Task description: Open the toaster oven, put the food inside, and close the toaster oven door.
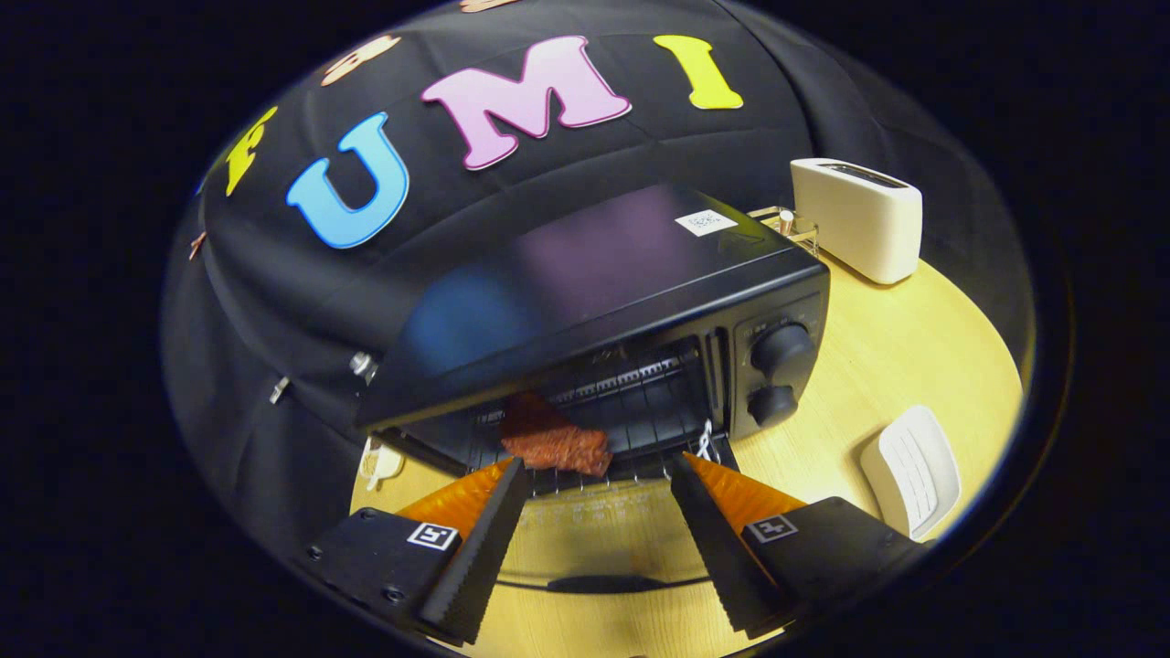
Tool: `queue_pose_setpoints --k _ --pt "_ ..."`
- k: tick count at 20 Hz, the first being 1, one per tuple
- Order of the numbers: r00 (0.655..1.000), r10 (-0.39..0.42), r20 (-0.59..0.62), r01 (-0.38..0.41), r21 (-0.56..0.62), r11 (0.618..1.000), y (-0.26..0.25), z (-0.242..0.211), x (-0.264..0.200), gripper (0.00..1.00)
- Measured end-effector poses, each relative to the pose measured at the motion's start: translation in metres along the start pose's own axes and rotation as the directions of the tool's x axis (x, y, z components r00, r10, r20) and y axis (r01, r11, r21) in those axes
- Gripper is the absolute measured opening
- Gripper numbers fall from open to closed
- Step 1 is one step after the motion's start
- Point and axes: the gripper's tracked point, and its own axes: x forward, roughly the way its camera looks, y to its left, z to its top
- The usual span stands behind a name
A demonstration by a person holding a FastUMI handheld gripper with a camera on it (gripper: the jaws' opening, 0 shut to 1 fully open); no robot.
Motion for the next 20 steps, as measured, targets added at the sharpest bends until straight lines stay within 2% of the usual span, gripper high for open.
queue_pose_setpoints --k 3,8,13,20 --pt "0.997 0.034 -0.063 -0.037 -0.051 0.998 0.017 -0.034 -0.021 0.98" --pt "0.981 0.033 -0.192 -0.058 -0.126 0.99 0.02 -0.095 -0.039 0.98" --pt "0.96 -0.049 -0.277 -0.002 -0.181 0.983 0.002 -0.138 -0.036 0.99" --pt "0.932 -0.197 -0.303 0.113 -0.274 0.955 -0.025 -0.159 -0.013 0.99"
